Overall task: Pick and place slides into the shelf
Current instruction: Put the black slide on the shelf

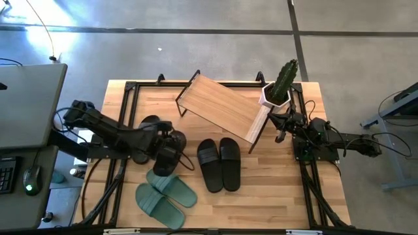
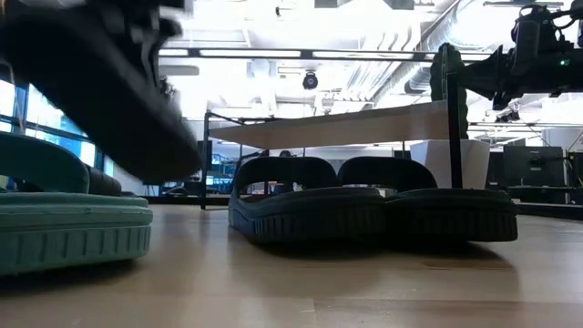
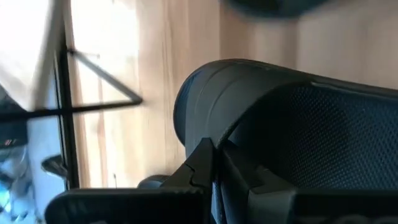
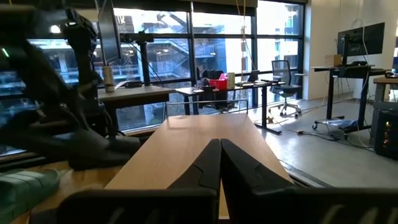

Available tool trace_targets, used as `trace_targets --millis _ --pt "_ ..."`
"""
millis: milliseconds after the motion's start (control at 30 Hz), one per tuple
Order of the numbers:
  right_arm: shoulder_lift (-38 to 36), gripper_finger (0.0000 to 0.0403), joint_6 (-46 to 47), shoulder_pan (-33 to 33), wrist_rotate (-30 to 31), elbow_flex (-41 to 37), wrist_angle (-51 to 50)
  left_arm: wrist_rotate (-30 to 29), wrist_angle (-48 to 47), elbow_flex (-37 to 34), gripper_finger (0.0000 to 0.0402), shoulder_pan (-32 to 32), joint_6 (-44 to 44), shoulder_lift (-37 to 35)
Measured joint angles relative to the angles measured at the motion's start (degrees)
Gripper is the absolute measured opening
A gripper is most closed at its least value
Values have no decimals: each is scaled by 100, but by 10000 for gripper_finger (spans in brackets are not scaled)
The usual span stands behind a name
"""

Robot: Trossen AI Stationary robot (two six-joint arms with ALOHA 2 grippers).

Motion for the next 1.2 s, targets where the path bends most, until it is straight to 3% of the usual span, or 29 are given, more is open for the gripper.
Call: trace_targets --millis 200,367,567,633,733,867,1200 --pt "0 0 9 -2 -2 -2 -26 -122 -666 1544 1 -425 83 -39" --pt "0 0 7 -2 -4 0 -33 -942 -567 2872 0 -619 525 -43" --pt "0 0 2 0 -6 -2 -33 -2272 228 3932 0 -507 2037 -46" --pt "0 0 0 -2 -7 -2 -33 -2424 788 4079 0 -352 2786 -54" --pt "0 0 7 -2 -8 -2 -33 -2250 1636 4116 0 17 3738 -44" --pt "0 0 13 0 -11 -2 -28 -1505 2279 4119 0 737 4672 43" --pt "-2 0 187 -2 360 -1 114 158 2361 4113 0 2660 5216 845"
